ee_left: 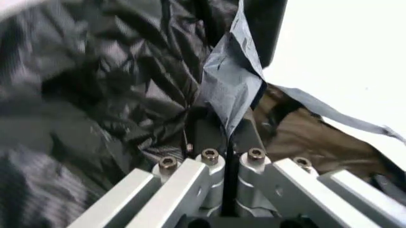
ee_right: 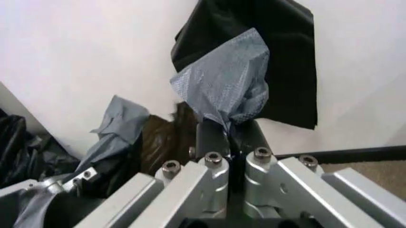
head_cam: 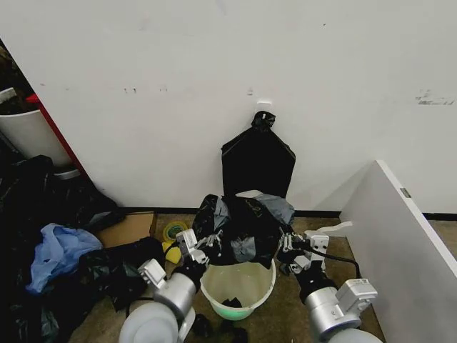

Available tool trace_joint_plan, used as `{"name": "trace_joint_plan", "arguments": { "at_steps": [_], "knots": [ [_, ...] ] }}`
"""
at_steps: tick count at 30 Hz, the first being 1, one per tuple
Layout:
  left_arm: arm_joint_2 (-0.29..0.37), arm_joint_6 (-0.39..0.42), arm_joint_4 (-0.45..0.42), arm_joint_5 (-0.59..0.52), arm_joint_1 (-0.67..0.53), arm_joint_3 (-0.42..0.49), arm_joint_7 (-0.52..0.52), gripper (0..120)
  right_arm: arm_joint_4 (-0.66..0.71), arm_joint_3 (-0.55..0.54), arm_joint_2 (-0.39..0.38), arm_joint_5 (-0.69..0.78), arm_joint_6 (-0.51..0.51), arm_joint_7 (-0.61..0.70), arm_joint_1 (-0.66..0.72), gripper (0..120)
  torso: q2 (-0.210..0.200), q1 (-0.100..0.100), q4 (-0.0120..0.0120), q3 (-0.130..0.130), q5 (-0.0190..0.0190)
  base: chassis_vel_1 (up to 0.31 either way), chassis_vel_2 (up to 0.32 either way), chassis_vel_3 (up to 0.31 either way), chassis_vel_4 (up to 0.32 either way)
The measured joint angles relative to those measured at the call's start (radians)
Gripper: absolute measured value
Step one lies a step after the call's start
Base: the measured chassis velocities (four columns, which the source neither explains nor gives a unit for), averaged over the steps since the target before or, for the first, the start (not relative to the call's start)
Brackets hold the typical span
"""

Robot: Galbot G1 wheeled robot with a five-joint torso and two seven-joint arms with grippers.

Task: Place the garbage bag over the trash bin.

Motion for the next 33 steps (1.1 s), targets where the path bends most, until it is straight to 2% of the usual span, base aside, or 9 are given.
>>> {"name": "trace_joint_plan", "arguments": {
  "at_steps": [14, 28, 33],
  "knots": [
    [-0.006, 0.092, 0.016, -0.016, 0.009, 0.115, -0.007, 0, -0.051, 0.008, 0.015, -0.030, 0.057, -0.042, 0.021, 0, 0.000, 0.000, 0.0001, 0.000, 0.0001, 0.000, 0.000, 0.000, 0.000],
    [-0.058, 0.076, 0.225, -0.018, -0.062, 0.117, 0.103, 0, -0.062, 0.014, 0.041, -0.044, 0.091, -0.056, 0.021, 0, 0.000, 0.000, 0.0000, 0.000, 0.0000, 0.000, 0.000, 0.000, 0.000],
    [-0.070, 0.064, 0.259, -0.018, -0.059, 0.090, 0.106, 0, -0.053, 0.007, 0.046, -0.041, 0.102, -0.051, 0.015, 0, 0.000, 0.000, 0.0001, 0.000, 0.0000, 0.000, 0.000, 0.000, 0.000]
  ]
}}
